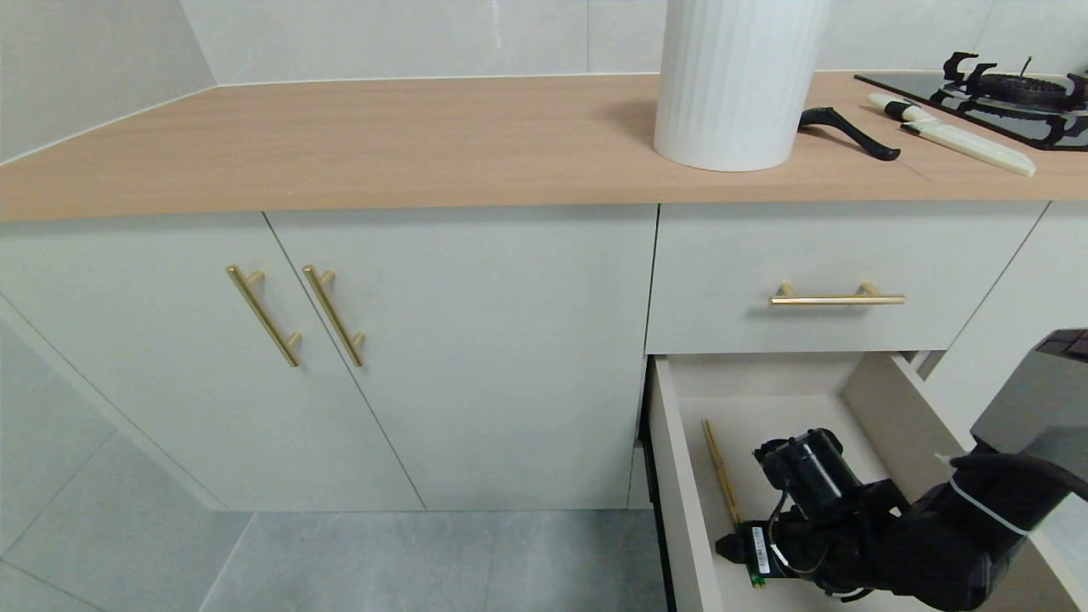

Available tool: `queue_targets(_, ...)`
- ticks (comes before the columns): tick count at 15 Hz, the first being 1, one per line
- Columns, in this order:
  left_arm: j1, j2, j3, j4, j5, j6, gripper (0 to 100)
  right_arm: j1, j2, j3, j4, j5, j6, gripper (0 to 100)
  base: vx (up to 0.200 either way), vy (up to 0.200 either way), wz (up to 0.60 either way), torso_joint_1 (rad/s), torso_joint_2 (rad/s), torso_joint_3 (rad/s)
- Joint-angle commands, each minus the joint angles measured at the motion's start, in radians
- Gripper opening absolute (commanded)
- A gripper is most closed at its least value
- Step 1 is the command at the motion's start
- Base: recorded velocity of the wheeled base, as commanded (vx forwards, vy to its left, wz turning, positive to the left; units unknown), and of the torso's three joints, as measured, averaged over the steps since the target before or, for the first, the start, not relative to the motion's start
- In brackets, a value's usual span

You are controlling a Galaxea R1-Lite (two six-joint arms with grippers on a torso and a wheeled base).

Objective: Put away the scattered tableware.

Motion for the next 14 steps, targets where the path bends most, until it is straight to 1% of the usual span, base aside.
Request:
queue_targets(1, 0.000, 0.001, 0.000, 0.000, 0.000, 0.000, 100, -0.001, -0.139, 0.018, 0.006, -0.001, -0.009, 100, 0.000, 0.000, 0.00, 0.000, 0.00, 0.000)
queue_targets(2, 0.000, 0.001, 0.000, 0.000, 0.000, 0.000, 100, -0.004, -0.200, 0.020, 0.019, -0.001, -0.014, 100, 0.000, 0.000, 0.00, 0.000, 0.00, 0.000)
queue_targets(3, 0.000, 0.001, 0.000, 0.000, 0.000, 0.000, 100, -0.009, -0.274, 0.014, 0.071, -0.001, -0.020, 100, 0.000, 0.000, 0.00, 0.000, 0.00, 0.000)
queue_targets(7, 0.000, 0.001, 0.000, 0.000, 0.000, 0.000, 100, -0.027, -0.533, -0.084, 0.397, 0.001, -0.070, 100, 0.000, 0.000, 0.00, 0.000, 0.00, 0.000)
queue_targets(10, 0.000, 0.001, 0.000, 0.000, 0.000, 0.000, 100, -0.069, -0.663, -0.152, 0.568, 0.019, -0.115, 100, 0.000, 0.000, 0.00, 0.000, 0.00, 0.000)
queue_targets(11, 0.000, 0.001, 0.000, 0.000, 0.000, 0.000, 100, -0.104, -0.693, -0.161, 0.597, 0.022, -0.149, 100, 0.000, 0.000, 0.00, 0.000, 0.00, 0.000)
queue_targets(13, 0.000, 0.001, 0.000, 0.000, 0.000, 0.000, 100, -0.188, -0.716, -0.159, 0.598, 0.045, -0.228, 100, 0.000, 0.000, 0.00, 0.000, 0.00, 0.000)
queue_targets(14, 0.000, 0.001, 0.000, 0.000, 0.000, 0.000, 100, -0.214, -0.713, -0.159, 0.597, 0.048, -0.241, 100, 0.000, 0.000, 0.00, 0.000, 0.00, 0.000)
